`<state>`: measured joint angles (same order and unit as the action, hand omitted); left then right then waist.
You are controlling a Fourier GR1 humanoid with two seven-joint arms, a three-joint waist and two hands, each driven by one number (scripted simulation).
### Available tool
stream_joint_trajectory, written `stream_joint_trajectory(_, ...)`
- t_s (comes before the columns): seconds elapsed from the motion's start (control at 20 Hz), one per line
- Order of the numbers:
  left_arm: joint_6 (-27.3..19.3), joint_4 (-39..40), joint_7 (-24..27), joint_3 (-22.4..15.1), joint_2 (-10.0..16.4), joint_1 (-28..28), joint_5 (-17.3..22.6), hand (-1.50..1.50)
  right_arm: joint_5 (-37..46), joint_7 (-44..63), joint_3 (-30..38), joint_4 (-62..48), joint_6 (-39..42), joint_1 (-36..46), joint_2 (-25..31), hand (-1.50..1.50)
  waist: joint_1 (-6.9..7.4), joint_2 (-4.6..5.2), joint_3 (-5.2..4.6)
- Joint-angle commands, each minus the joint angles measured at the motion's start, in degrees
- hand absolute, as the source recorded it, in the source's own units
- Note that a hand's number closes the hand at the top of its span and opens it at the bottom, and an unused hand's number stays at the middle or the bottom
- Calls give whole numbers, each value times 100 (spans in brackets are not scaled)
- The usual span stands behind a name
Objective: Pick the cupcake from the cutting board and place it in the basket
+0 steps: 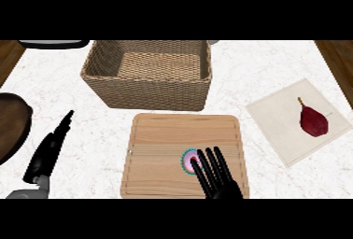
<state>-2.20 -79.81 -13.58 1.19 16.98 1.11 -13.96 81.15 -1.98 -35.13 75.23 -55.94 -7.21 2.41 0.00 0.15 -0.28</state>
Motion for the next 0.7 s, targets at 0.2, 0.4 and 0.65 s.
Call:
stream_joint_trajectory(0.2,-5,185,209,81,-199,103,-154,0,-462,243,378,-995,11,1041,-231,-150,12,-11,29)
stream_joint_trajectory(0.4,176,247,-9,183,-121,343,-145,0,-282,938,-428,-879,475,1172,-236,150,7,-12,28)
stream_joint_trajectory(0.65,201,1,-38,231,-103,110,-175,0,-995,-69,-420,-1359,392,1256,-222,150,22,-9,29)
